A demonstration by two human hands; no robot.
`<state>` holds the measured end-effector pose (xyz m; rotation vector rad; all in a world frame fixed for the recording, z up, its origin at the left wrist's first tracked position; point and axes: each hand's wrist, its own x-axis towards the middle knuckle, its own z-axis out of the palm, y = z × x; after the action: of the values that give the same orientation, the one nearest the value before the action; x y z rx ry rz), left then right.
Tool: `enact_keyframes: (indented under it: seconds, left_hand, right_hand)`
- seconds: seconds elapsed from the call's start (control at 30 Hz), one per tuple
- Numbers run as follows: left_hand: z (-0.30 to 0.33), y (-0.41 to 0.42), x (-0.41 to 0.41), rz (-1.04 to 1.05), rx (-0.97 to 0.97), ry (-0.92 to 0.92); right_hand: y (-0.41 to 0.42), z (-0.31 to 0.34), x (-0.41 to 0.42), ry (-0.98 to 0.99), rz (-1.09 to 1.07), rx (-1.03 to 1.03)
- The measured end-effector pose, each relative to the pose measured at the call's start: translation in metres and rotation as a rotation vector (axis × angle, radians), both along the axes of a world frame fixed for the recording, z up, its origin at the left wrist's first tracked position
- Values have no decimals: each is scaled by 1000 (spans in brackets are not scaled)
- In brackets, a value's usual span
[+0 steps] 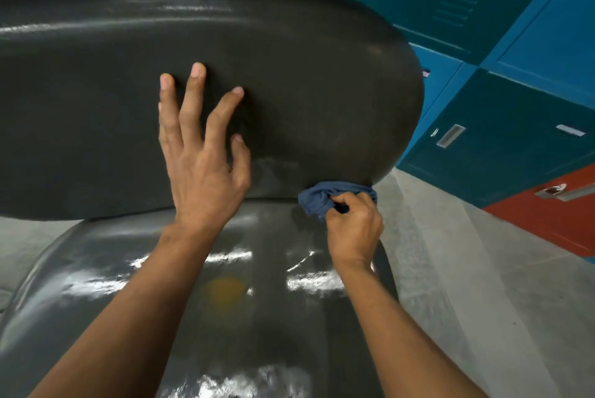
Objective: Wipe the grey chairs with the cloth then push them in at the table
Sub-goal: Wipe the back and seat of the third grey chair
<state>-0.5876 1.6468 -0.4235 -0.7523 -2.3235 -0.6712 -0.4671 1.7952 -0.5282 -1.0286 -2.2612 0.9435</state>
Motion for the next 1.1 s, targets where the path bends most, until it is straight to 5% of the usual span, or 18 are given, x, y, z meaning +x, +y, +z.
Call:
enact_keyframes:
  seconds: [0.23,0.47,0.63,0.9,1.1]
  left_hand:
    - [-18,-9,12,-32,-68,-95]
    - [-5,-14,14,-23,-60,-146]
    - [-4,-21,6,40,-1,-119]
    - [-25,-37,-3,-7,-110,-75]
    - [-33,-51,-3,3,-188,-111]
  right_hand:
    - [-9,56,-13,304,-94,-108]
    - [-14,173,-57,603,0,21]
    - [-25,122,-55,386,83,262]
    - [-50,11,-44,-11,199,149]
    - [-46,65,-54,266,88,-14]
